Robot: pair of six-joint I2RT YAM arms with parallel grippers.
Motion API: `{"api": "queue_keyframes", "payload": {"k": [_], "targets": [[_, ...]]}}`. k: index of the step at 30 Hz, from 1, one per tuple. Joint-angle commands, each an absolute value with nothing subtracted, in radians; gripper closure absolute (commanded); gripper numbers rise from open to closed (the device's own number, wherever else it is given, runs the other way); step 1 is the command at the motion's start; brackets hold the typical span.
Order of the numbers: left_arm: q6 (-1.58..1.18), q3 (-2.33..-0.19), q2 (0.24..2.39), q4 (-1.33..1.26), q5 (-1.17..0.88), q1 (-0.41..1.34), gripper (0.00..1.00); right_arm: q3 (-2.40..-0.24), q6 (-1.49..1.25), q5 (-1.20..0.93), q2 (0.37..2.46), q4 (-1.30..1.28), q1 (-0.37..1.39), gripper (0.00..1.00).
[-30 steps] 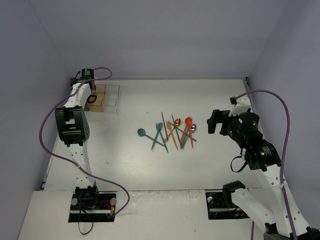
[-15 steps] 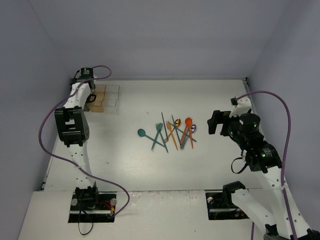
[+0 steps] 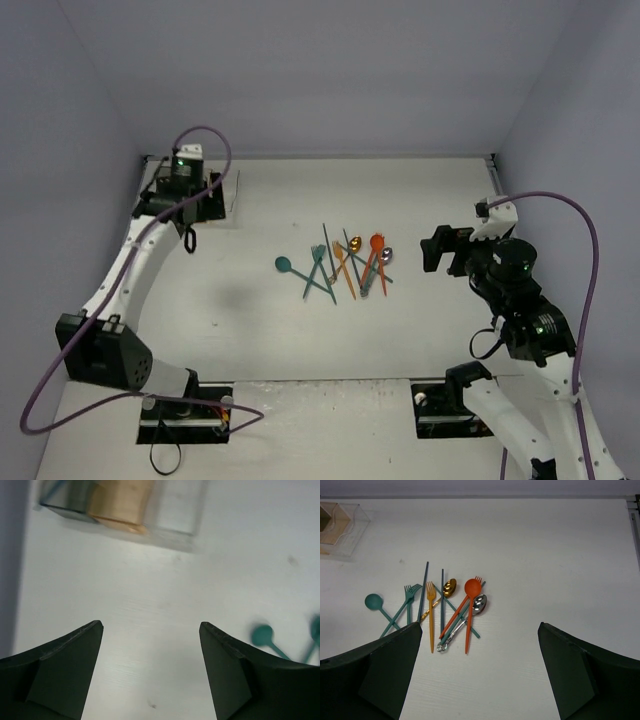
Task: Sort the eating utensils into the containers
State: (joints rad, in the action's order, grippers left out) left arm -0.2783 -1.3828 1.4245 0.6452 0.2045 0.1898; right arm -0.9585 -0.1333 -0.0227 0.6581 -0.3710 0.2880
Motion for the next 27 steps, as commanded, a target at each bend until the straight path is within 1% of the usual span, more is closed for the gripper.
{"api": "queue_keyframes", "payload": {"k": [1, 5, 9, 15, 19, 24, 27], "targets": [[-0.48, -1.266, 1.426, 0.644, 0.149, 0.409, 0.25, -0.97, -0.149, -0.027, 0.648, -0.32, 0.301, 0.0], [-0.566, -1.237, 1.482, 0.638, 0.154, 0.621, 0.25, -0.962, -0.158, -0.026, 0.635, -0.319, 0.315, 0.0], [-0.604, -1.251, 1.582, 0.614, 0.121, 0.741, 0.26, -0.96, -0.158, -0.02, 0.63, -0.319, 0.321, 0.0], [-0.612, -1.315, 1.751, 0.599, 0.037, 0.792, 0.3, -0.963, -0.163, -0.027, 0.622, -0.321, 0.324, 0.0], [-0.608, -1.342, 1.821, 0.602, 0.028, 0.801, 0.34, -0.967, -0.163, -0.026, 0.612, -0.324, 0.324, 0.0], [-0.606, -1.368, 1.891, 0.602, 0.046, 0.801, 0.47, -0.968, -0.161, -0.018, 0.604, -0.328, 0.322, 0.0], [-0.602, -1.376, 1.915, 0.605, 0.051, 0.802, 0.6, -0.971, -0.159, -0.018, 0.606, -0.328, 0.324, 0.0]]}}
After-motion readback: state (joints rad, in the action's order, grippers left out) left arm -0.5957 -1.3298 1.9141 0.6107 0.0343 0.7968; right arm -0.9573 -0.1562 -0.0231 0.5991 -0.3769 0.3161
